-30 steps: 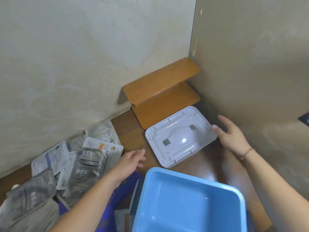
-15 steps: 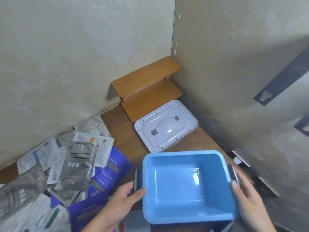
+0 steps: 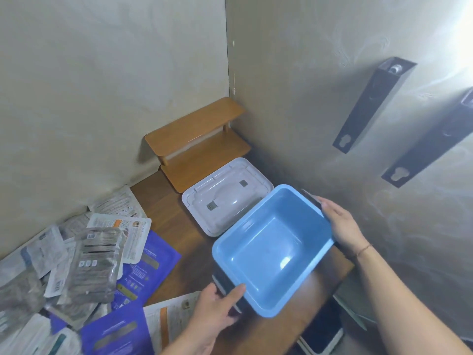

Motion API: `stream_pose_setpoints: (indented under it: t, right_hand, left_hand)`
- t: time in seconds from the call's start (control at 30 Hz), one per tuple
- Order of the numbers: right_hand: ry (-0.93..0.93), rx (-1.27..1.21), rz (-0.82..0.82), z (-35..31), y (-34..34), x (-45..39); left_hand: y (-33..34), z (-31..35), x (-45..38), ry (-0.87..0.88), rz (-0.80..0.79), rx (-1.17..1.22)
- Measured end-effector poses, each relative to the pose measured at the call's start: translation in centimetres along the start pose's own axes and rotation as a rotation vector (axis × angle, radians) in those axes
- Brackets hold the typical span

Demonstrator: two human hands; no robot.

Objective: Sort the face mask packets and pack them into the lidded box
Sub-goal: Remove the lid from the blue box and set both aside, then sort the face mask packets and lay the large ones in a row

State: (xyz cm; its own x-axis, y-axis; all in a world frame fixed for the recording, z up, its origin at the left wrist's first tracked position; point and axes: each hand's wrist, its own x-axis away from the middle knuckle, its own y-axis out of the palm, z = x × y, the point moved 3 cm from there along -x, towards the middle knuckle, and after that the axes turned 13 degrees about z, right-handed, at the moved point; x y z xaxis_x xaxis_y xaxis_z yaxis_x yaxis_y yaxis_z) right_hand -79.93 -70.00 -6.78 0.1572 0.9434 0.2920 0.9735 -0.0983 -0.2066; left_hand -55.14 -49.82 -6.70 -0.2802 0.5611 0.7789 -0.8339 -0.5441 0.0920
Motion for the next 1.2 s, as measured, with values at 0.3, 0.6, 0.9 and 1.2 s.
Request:
stream_pose_setpoints:
  t: [0.3, 0.6, 0.9, 1.2]
  right_hand:
    - [-0.549, 0.577, 0.097, -1.6, -0.6, 4.5]
    - [-0.436, 0.576, 0.107, -0.1, -0.2, 4.2]
    - [-1.099, 0.416, 0.291, -3.2, 8.3, 17.6]
    - [-1.245, 0.87, -0.628, 8.7, 32.1, 35.2]
  left_hand:
    - [-0.7, 1.0, 2.0, 0.9, 0.167, -0.984]
    - [-0.4, 1.6, 0.5, 0.905, 0.203, -1.126]
    - [-15.7, -1.0, 1.2, 0.805, 0.405, -1.337]
    - [-38.9, -10.9, 6.1, 0.282, 0.551, -1.382]
